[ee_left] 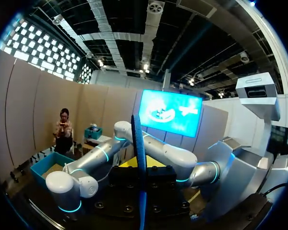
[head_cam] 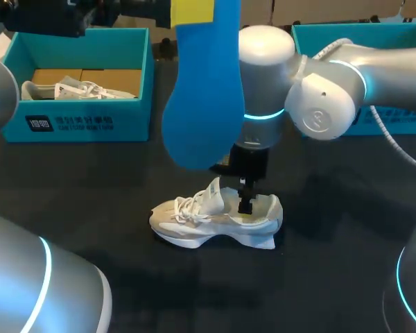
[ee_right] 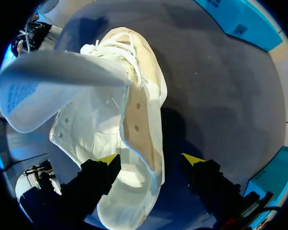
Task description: Take the shoe out of the shoebox, open the shoe tongue, remove and reinsert the insole, then place the shoe into the shoebox
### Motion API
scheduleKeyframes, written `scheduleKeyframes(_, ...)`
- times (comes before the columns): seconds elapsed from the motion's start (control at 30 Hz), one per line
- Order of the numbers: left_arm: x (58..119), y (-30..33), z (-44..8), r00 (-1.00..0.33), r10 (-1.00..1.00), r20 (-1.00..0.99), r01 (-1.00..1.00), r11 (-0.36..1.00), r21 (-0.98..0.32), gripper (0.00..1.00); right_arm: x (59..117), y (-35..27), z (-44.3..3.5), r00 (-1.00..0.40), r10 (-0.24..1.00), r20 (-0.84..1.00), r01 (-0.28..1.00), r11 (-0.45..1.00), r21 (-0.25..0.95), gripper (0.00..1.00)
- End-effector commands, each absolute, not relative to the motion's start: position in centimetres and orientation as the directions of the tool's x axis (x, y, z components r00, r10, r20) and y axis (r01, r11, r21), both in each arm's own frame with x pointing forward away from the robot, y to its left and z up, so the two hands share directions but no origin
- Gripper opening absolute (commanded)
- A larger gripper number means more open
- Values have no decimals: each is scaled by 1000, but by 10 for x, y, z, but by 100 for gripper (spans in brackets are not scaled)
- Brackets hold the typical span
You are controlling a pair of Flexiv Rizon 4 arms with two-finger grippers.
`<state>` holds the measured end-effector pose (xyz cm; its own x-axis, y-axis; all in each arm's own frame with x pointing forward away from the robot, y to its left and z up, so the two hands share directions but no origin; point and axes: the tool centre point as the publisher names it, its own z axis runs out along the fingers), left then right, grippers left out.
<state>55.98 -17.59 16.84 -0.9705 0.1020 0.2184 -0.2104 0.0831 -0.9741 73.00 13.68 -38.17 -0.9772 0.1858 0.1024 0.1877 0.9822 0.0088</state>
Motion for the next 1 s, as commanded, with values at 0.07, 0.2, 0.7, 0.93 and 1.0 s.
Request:
scheduleKeyframes(0.07,561,-178,170,-971,103,218,-210,87,-974,0,728,137,-392,-975,193,106,196,980,17,0)
scheduleKeyframes(0.2,561,-178,170,-971,103,218,-210,87,-974,0,727,139,-390,-975,196,104,198,980,15,0)
scheduleKeyframes(0.7,561,-178,170,-971,103,218,-210,87,-974,0,733,139,-377,-964,225,143,226,974,-7,0)
scheduleKeyframes(0.93,561,-178,170,-971,103,218,-210,87,-974,0,726,143,-345,-945,291,150,296,955,11,0)
scheduleKeyframes(1.0,561,-178,170,-971,103,218,-210,87,-974,0,722,143,-337,-930,334,154,339,941,12,0)
